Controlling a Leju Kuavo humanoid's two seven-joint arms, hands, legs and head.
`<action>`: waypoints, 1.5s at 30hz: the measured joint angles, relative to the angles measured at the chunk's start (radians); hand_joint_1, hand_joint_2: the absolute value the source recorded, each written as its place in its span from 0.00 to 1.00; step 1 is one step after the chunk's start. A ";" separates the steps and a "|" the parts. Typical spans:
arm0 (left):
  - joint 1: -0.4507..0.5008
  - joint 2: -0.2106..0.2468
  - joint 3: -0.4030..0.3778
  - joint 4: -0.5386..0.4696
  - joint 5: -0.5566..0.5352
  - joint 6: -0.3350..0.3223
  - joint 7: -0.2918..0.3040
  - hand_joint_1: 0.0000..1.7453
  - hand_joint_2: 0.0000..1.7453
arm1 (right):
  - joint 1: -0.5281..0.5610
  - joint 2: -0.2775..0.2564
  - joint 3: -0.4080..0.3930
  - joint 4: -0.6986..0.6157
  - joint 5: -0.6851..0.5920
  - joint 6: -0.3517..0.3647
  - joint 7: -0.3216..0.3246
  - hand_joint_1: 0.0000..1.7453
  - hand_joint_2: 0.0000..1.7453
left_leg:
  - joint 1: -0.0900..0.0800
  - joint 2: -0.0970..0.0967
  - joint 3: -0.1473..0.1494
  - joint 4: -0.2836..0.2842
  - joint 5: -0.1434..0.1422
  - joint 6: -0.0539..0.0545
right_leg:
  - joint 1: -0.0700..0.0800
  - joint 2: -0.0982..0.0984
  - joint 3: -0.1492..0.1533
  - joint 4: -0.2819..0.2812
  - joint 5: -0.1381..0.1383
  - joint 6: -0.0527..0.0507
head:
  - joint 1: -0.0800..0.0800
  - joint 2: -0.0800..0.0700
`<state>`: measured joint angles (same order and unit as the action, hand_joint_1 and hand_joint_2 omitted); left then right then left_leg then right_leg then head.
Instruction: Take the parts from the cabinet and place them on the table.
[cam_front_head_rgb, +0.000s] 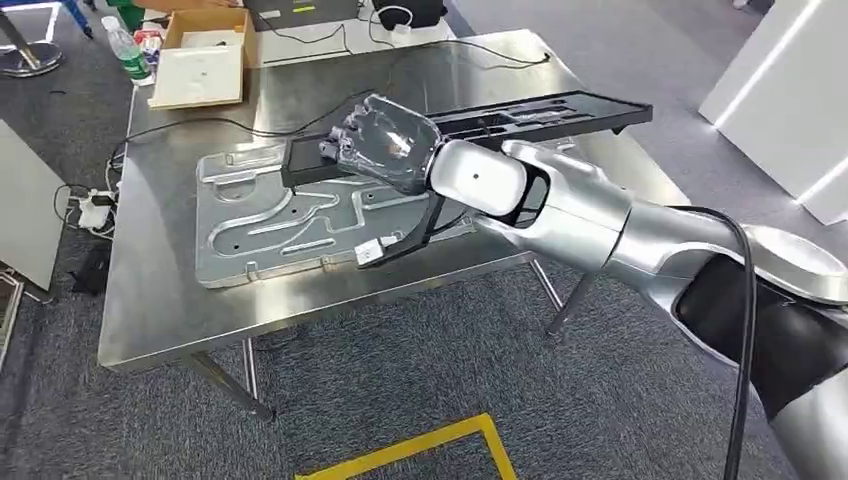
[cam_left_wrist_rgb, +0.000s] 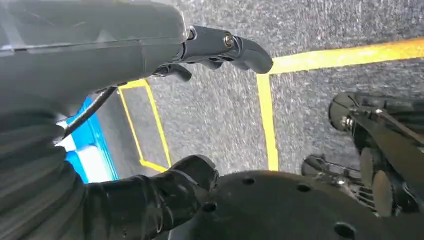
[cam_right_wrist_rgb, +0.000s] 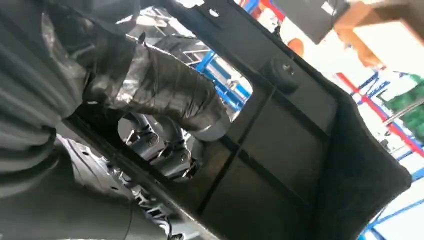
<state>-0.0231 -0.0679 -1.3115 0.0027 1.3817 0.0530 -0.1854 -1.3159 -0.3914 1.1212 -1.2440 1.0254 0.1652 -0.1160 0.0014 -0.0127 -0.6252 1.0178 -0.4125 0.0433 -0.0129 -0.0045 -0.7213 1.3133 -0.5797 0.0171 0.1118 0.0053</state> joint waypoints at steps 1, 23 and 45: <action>0.000 0.000 0.000 0.000 0.000 0.000 0.000 0.00 1.00 | -0.003 0.000 0.000 0.002 -0.001 0.000 0.000 1.00 1.00 | 0.000 -0.007 0.001 0.002 -0.002 0.000 | 0.000 0.000 0.033 -0.079 0.051 -0.005 | 0.000 0.000; -0.001 -0.002 0.000 0.000 0.010 0.012 -0.020 0.00 1.00 | -0.040 0.019 0.055 0.045 -0.040 0.009 -0.018 1.00 1.00 | 0.009 0.009 0.000 0.014 -0.018 -0.032 | 0.000 -0.007 0.131 -0.279 0.112 -0.002 | 0.000 0.000; -0.001 -0.005 0.000 0.000 0.017 0.025 -0.019 0.00 1.00 | -0.039 0.053 0.075 0.067 -0.041 0.012 -0.012 1.00 1.00 | 0.013 0.005 -0.131 0.307 -0.155 -0.065 | 0.000 -0.001 0.119 -0.294 0.139 -0.046 | 0.000 0.000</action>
<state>-0.0245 -0.0729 -1.3111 0.0027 1.3985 0.0778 -0.2041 -1.3544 -0.3383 1.1963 -1.1768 0.9842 0.1770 -0.1278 0.0146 -0.0073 -0.7567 1.3251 -0.5677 -0.0219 -0.0134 -0.0059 -0.6022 1.0189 -0.4409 -0.0292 0.1122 0.0057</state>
